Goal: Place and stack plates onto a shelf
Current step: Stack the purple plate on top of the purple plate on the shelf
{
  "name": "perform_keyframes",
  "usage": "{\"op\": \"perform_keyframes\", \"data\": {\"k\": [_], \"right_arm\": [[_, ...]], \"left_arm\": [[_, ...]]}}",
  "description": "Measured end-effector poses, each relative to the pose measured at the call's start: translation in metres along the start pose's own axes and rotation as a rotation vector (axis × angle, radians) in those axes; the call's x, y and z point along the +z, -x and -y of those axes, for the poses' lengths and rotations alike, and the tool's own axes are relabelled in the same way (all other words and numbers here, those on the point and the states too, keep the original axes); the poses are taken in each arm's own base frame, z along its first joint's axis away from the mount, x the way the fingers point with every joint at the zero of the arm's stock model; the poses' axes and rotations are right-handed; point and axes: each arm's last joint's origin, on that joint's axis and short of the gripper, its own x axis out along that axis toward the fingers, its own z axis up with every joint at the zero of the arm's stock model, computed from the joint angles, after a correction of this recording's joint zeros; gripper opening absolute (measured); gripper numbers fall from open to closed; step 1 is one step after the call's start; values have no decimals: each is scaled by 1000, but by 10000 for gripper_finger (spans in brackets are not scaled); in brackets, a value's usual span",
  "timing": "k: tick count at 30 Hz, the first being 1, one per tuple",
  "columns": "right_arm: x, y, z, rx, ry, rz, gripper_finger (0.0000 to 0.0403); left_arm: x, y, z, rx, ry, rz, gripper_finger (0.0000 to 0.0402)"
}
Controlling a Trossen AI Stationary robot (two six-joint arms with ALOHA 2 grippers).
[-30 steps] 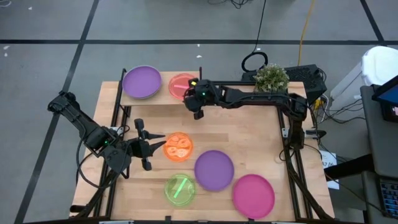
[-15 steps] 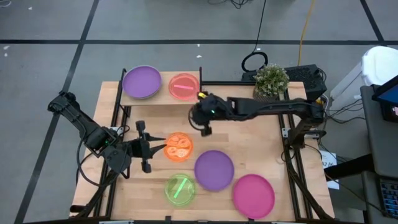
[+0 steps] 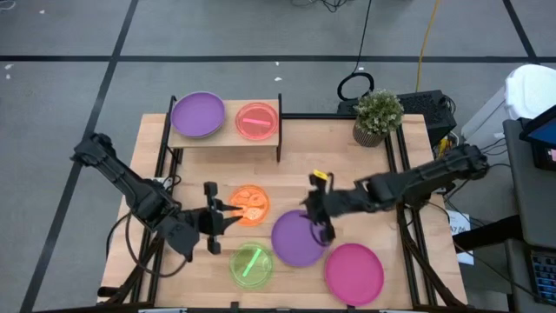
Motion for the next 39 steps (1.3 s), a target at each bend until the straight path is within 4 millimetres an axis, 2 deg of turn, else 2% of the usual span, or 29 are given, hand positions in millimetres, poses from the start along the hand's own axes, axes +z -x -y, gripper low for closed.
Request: {"op": "perform_keyframes", "data": {"k": [8,17,23,33,39], "right_arm": [[-58,-4,-46,111,-54,-92,118],[-111,-25,-75,235,-110,-145,118],[-125,-41,-82,243,-211,-200,118],[-135,-69,-97,327,-165,-222,118],[-144,-80,-101,330,-39,-240,111]], "left_arm": [[2,-14,13,-9,-73,4,104],[-3,-27,27,-84,-76,-41,104],[-8,-40,37,-103,-88,-84,104],[-13,-65,40,-123,-56,-129,104],[-13,-69,40,-142,-42,-138,104]]}}
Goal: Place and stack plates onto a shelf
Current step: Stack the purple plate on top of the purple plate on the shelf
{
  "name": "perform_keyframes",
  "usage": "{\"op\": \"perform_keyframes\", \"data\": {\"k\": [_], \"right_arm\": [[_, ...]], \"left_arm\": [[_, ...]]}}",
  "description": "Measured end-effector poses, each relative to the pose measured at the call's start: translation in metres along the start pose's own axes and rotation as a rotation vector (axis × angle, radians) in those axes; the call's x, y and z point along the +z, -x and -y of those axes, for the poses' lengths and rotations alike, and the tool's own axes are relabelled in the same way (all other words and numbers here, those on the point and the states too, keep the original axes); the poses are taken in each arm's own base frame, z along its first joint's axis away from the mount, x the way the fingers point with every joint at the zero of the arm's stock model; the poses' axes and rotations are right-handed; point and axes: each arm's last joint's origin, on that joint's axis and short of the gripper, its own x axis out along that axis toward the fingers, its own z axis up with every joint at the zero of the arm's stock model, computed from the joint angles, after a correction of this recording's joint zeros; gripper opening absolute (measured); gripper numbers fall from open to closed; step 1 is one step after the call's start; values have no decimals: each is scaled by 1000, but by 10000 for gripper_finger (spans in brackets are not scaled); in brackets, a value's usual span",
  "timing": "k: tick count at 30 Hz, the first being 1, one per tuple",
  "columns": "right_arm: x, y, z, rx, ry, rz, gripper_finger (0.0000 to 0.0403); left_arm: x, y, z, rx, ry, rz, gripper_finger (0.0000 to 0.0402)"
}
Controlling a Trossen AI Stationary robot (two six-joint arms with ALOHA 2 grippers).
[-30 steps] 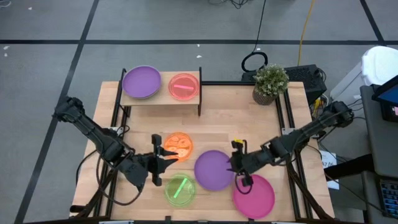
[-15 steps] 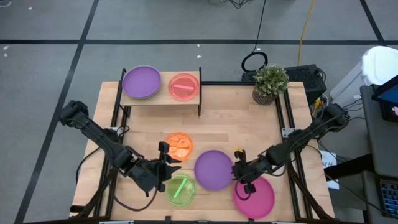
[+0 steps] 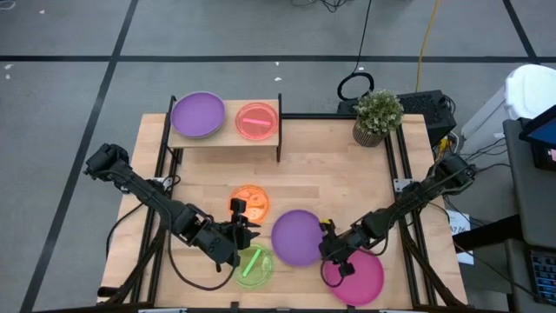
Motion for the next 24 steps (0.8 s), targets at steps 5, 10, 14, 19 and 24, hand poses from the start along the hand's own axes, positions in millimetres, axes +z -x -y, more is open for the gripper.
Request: {"op": "perform_keyframes", "data": {"k": [5,10,14,19,24], "right_arm": [[-4,-10,2,-55,94,-20,77],[-1,-8,2,-66,149,3,24],[2,-2,2,-78,181,32,8],[10,13,0,-74,234,91,3],[18,31,-2,-38,239,161,3]], "left_arm": [[0,0,0,-5,13,0,104],[0,0,0,-6,18,-1,104],[0,0,0,-6,19,-1,104],[0,0,0,-6,25,0,104],[0,0,0,-6,32,0,104]]}}
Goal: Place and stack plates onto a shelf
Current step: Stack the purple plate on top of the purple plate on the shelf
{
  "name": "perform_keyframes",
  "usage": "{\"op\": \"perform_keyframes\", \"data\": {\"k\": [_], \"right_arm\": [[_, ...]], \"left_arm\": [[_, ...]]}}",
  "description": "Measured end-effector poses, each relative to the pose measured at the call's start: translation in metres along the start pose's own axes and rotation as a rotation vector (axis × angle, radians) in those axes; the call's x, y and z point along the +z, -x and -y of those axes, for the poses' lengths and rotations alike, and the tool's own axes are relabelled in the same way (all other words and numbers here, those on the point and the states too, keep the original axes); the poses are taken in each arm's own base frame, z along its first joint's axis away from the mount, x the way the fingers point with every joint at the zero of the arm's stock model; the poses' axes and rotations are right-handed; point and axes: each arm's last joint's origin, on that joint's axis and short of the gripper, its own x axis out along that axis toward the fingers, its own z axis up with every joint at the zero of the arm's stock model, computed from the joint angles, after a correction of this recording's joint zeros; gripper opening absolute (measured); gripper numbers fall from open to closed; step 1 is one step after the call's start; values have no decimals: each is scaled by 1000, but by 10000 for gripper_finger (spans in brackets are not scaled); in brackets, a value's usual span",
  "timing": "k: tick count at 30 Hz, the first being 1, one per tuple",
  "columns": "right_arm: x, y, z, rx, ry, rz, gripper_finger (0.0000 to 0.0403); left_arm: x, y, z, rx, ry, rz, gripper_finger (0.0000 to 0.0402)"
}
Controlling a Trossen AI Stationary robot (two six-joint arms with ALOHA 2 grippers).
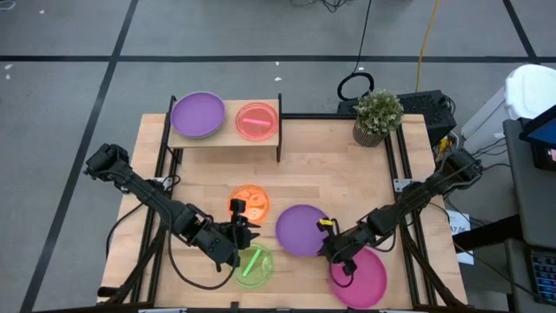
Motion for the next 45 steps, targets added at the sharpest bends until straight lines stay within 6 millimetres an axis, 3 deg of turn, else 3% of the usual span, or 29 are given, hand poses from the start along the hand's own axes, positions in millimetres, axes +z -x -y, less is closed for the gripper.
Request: {"op": "perform_keyframes", "data": {"k": [8,14,23,27,38,45], "right_arm": [[16,26,3,21,30,134,1],[23,32,4,13,71,195,1],[25,32,7,0,90,225,1],[25,31,8,25,94,224,0],[26,32,7,46,95,238,0],[26,31,8,46,94,229,1]], "left_arm": [[2,1,4,-106,-33,13,105],[6,2,8,-251,-142,68,110],[9,-9,-10,-197,-266,84,220],[13,-17,-14,-217,-333,136,245],[-5,-69,0,-308,-483,43,242],[-4,-70,-1,-303,-472,46,170]]}}
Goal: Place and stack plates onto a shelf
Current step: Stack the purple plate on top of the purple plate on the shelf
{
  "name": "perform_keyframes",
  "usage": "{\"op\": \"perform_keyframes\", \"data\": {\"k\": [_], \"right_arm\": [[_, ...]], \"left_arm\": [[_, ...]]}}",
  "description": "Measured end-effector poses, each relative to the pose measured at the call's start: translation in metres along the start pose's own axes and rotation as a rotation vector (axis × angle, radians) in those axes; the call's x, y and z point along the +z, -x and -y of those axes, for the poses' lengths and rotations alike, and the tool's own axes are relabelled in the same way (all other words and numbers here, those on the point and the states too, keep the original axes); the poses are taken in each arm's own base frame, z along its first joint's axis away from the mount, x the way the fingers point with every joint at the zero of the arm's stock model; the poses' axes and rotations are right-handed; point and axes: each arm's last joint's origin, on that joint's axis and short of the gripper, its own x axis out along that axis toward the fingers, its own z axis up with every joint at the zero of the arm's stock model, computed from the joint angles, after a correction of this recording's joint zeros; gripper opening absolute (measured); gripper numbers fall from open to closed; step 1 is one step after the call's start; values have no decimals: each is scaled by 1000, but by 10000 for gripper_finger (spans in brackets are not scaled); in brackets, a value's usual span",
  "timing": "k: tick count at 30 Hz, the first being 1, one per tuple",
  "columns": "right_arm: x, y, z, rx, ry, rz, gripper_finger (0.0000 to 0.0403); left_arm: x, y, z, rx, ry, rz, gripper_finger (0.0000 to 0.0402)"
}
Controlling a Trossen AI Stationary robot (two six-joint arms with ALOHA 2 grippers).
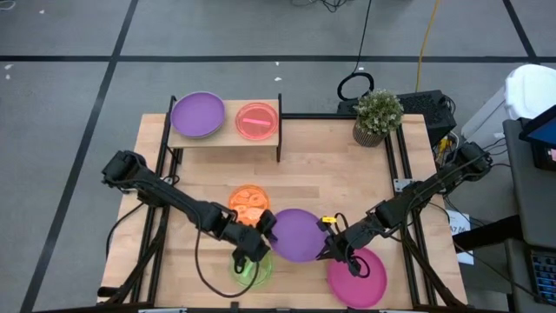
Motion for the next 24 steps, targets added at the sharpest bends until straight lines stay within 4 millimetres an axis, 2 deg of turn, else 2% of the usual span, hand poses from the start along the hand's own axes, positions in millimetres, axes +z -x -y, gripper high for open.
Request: {"op": "perform_keyframes", "data": {"k": [17,24], "right_arm": [[-1,0,0,5,-2,-12,4],[-1,0,2,-42,12,-18,14]], "left_arm": [[2,1,1,-59,-48,49,36],[0,0,0,-82,-40,49,23]]}}
